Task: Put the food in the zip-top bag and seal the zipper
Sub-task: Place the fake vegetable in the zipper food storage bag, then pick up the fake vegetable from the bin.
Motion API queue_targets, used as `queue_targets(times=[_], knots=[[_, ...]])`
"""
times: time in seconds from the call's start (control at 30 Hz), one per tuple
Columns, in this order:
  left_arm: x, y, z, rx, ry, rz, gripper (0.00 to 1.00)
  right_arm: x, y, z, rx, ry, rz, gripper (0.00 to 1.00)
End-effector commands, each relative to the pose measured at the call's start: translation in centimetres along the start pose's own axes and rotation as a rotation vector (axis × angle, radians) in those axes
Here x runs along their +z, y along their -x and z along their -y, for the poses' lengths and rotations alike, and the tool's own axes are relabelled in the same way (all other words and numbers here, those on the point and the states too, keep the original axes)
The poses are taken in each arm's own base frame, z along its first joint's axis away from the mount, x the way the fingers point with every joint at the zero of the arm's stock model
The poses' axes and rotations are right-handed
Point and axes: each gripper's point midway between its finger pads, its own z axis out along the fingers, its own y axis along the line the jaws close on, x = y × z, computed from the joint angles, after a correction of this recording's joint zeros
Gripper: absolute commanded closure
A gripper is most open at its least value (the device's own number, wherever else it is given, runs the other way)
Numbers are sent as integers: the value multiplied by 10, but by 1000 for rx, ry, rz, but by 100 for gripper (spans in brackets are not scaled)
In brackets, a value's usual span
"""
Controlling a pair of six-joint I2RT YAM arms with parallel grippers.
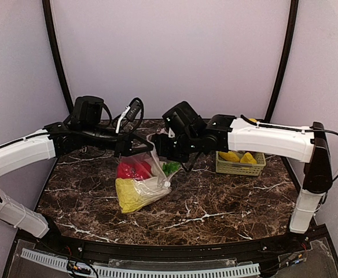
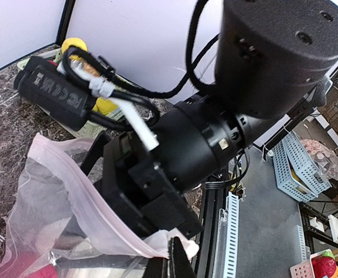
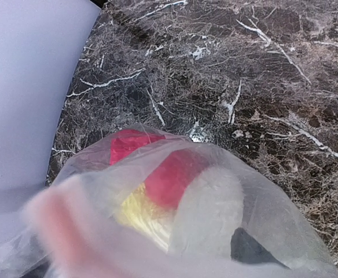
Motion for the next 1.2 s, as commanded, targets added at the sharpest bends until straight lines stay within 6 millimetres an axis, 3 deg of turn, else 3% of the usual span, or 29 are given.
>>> queue_targets(times=[0.0, 0.17, 0.43, 0.53, 0.7, 0.83, 0.93, 1.17], knots=[[-11, 11, 0, 24, 23, 38, 99, -42, 17, -19, -89, 62, 80, 21], [-15, 14, -3, 23, 30, 54, 99, -65, 17, -16, -169, 66, 84, 21], [-23, 19, -12, 21, 66, 85, 99, -120, 15, -14, -282, 140, 124, 22], [-24, 18, -17, 21, 86, 85, 99, -138, 18, -1, -323, 101, 158, 21], [-27, 17, -24, 43, 136, 79, 99, -155, 29, 46, -362, -124, 181, 21], [-27, 15, -28, 44, 152, 73, 99, -161, 44, 101, -328, -360, 145, 23], [-26, 14, -30, 42, 155, 69, 99, -161, 54, 133, -299, -445, 126, 24], [-23, 12, -32, 34, 152, 62, 99, -158, 86, 229, -184, -605, 112, 26]])
